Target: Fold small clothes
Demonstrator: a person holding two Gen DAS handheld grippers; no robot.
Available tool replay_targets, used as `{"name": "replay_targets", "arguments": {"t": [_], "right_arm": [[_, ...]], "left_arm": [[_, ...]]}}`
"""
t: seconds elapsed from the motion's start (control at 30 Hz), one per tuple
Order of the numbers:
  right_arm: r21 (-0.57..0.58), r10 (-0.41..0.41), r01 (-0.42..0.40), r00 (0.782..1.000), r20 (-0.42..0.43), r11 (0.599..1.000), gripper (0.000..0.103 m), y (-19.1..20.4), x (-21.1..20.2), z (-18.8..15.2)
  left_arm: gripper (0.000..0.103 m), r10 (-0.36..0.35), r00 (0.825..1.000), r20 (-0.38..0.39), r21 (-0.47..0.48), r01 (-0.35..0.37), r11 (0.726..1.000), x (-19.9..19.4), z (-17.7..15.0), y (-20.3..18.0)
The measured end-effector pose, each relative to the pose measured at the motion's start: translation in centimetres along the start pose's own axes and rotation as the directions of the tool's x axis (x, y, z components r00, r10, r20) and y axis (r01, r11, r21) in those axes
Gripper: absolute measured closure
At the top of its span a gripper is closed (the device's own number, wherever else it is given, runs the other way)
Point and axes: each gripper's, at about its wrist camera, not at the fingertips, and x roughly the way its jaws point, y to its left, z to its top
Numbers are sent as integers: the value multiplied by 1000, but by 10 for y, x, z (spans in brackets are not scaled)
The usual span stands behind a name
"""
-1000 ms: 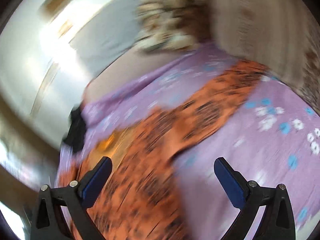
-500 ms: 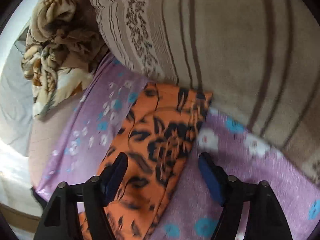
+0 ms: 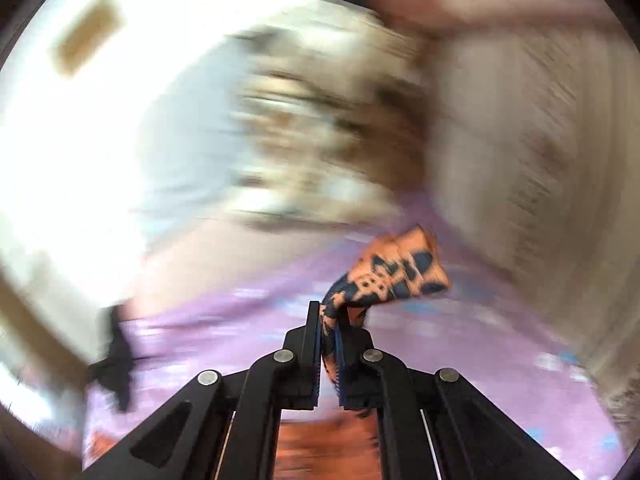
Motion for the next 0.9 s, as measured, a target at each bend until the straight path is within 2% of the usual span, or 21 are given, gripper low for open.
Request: {"name": "replay_targets", "arguments": {"t": [0.07,0.13,0.17,0.23,0.3,0.33,0.37,0.4,0.43,0.47,0.53,0.63,0.73,0.8,0.83,0.9], "right_arm": [[-52,123,-122,992,8,991,97,70,-8,-14],[-59,223,-224,975,-16,973,97,134,-3,-46],[-58,254,-256,967,-34,965,97,167,2,-71],[-59,247,-251,966,-79,966,95,204,26,-116],[-55,243,-264,939,-241,963,58,229,70,-173],[-51,230,-261,915,-332,964,21,236,92,-205],[-47,207,-250,881,-425,967,17,238,110,-241],[-41,178,-239,814,-553,970,17,236,130,-280],[-32,154,-223,765,-625,974,18,232,139,-305],[-11,146,-204,736,-661,979,18,225,142,-324],[-3,163,-214,749,-642,977,18,220,136,-326],[0,196,-242,785,-587,970,18,213,114,-297],[-40,198,-252,841,-503,967,18,200,105,-258],[-35,159,-197,874,-459,980,18,176,106,-245],[-4,131,-149,878,-460,989,18,163,115,-242],[102,108,-66,868,-486,993,18,129,124,-246]], "left_arm": [[0,-14,1000,7,8,13,1000,-3,0,-1],[0,-29,1000,12,17,29,999,-7,-1,-1],[0,-35,999,15,19,35,999,-9,-2,-1],[0,-53,999,11,14,53,999,-11,-2,1],[0,-63,998,9,5,63,998,-11,-2,3],[0,-66,998,10,5,66,998,-11,-1,3],[0,-70,997,11,9,70,998,-12,-2,2],[0,-69,998,14,15,69,998,-13,-2,1],[0,-69,997,16,21,69,997,-13,-3,0],[0,-72,997,18,29,71,997,-14,-4,-1],[0,-80,996,25,38,79,996,-15,-4,-3],[0,-83,996,28,50,82,995,-15,-4,-7],[0,-78,996,35,70,76,995,-15,-4,-10],[0,-76,996,37,72,73,995,-15,-4,-10],[0,-76,996,35,74,73,995,-14,-4,-10],[0,-75,996,36,84,72,994,-14,-5,-12]]}}
